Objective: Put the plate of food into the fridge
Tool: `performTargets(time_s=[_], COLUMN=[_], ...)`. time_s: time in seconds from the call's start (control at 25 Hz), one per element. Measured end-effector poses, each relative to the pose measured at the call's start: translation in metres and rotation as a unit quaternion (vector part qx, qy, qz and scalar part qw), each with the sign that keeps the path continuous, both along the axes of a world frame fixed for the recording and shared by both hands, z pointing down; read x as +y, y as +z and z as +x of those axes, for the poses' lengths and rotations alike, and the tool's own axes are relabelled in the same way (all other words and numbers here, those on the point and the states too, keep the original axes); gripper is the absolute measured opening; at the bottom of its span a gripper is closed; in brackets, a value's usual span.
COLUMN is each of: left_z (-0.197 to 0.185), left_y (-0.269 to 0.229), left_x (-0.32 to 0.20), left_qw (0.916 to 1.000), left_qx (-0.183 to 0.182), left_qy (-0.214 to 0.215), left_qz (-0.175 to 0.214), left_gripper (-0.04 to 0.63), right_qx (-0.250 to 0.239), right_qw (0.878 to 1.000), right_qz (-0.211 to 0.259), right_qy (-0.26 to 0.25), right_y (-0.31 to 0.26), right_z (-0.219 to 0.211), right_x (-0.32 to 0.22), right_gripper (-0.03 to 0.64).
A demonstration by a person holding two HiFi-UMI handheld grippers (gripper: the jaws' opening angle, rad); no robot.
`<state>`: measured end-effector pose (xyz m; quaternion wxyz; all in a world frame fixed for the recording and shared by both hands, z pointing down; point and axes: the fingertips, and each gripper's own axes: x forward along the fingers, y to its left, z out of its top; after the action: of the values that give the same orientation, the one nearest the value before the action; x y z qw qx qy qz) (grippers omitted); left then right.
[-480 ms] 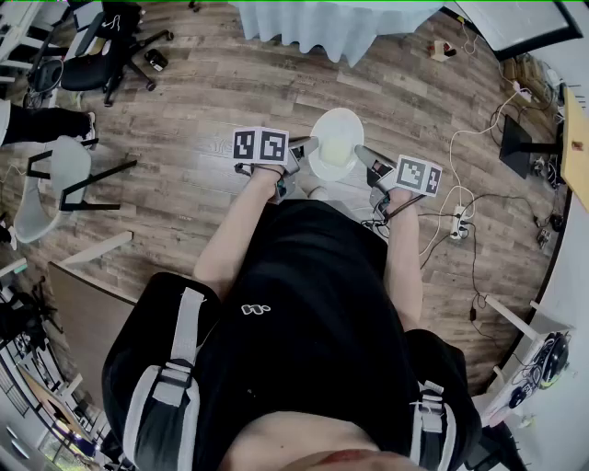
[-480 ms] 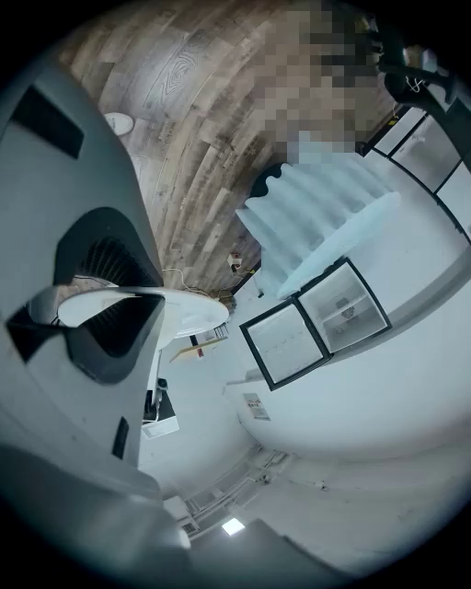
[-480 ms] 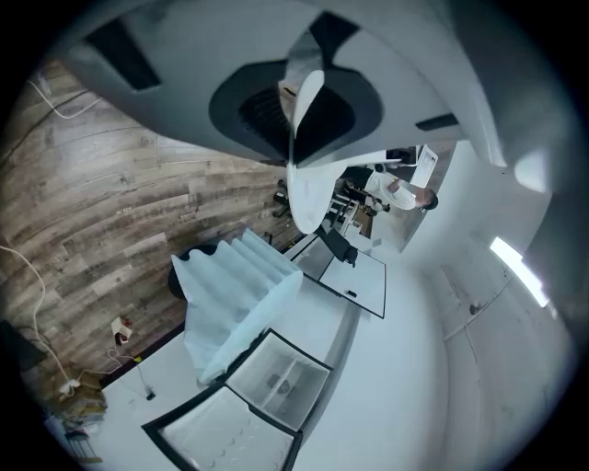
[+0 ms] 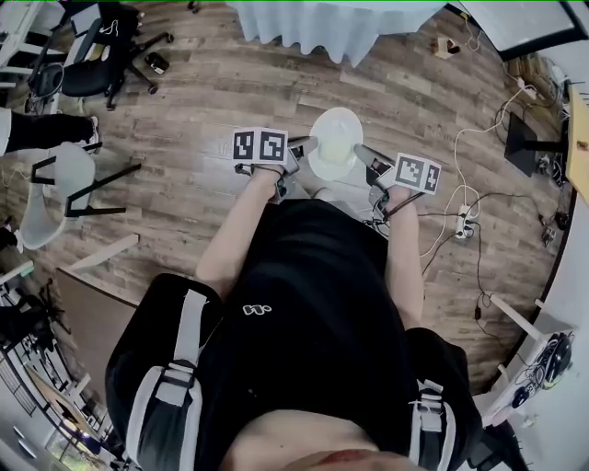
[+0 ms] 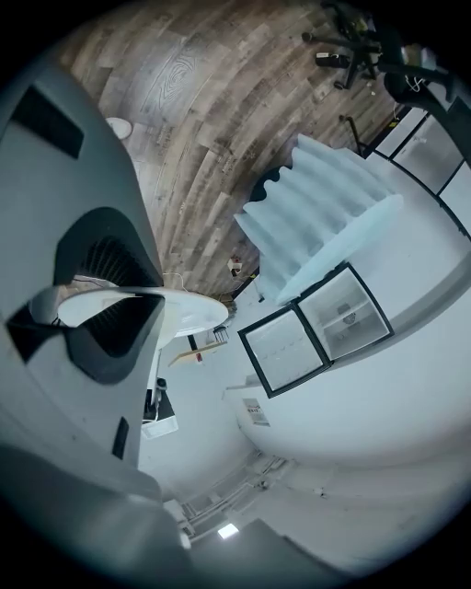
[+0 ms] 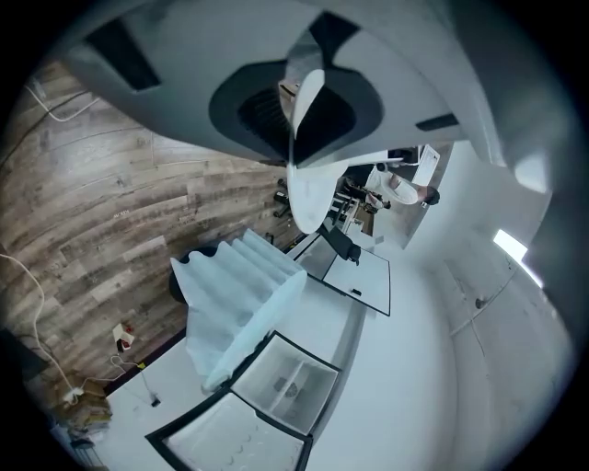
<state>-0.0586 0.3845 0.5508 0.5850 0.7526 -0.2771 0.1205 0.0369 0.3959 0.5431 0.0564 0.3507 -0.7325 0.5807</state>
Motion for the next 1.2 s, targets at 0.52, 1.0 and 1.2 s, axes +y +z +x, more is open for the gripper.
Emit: performTargets(time_s=[0.52, 1.0, 1.2], left_z=[-0.037, -0.078, -0.072], left_y=[0.003, 0.011, 0.015], left_x=[-0.034, -0.056, -0.056], left_qw=[0.9999, 0.9987, 0.9977], left_qx=[0.008, 0.039, 0.055], left_qy=[-0.01, -0.021, -0.016], left_qz=[-0.009, -0.025, -0.037], left_gripper=[0.035, 0.035, 0.031], right_qx=[0.007, 0.017, 0.037], right_qw=[1.0, 0.999, 0.998], right_qz=[-0.014, -0.026, -0.035], right_qy=[0.001, 0.02, 0.032], right_y=[0.005, 0.007, 0.01], right_z=[-0.037, -0.077, -0.07], right_x=[-0.036, -0.056, -0.059], right_gripper=[0.029, 0.028, 0.028])
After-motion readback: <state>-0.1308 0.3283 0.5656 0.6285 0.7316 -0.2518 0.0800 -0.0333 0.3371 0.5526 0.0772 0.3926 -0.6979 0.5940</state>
